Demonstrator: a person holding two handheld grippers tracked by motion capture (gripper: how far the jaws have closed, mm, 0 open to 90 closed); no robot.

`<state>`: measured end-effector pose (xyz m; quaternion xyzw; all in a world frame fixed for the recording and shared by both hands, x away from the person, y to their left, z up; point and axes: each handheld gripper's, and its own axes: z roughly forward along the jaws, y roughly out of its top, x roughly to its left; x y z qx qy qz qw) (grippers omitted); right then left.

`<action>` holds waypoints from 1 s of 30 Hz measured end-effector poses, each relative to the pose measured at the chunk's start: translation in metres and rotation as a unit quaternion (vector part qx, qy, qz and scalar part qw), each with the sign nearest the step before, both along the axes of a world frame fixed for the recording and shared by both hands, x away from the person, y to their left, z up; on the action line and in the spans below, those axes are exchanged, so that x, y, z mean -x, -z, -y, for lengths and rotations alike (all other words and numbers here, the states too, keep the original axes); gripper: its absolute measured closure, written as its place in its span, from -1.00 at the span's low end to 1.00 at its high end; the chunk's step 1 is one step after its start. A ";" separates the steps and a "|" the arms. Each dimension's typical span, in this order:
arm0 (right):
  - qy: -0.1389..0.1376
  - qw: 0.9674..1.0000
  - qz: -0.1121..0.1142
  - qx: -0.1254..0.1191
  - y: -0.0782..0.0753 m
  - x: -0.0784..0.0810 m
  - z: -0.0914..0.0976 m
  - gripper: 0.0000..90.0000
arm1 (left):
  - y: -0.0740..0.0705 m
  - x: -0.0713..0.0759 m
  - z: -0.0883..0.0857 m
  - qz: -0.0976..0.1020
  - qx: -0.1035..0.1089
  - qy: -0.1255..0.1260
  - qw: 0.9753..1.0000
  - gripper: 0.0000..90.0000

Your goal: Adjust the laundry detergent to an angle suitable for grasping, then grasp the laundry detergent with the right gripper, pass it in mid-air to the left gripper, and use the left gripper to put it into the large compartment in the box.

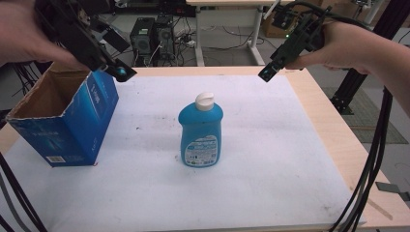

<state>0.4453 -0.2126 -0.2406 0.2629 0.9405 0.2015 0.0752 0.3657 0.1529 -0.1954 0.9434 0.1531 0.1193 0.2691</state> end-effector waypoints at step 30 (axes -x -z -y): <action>-0.102 0.991 0.004 -0.088 -0.003 0.013 0.007 -0.64 | -0.015 -0.009 -0.011 0.002 0.006 -0.018 1.000 -0.55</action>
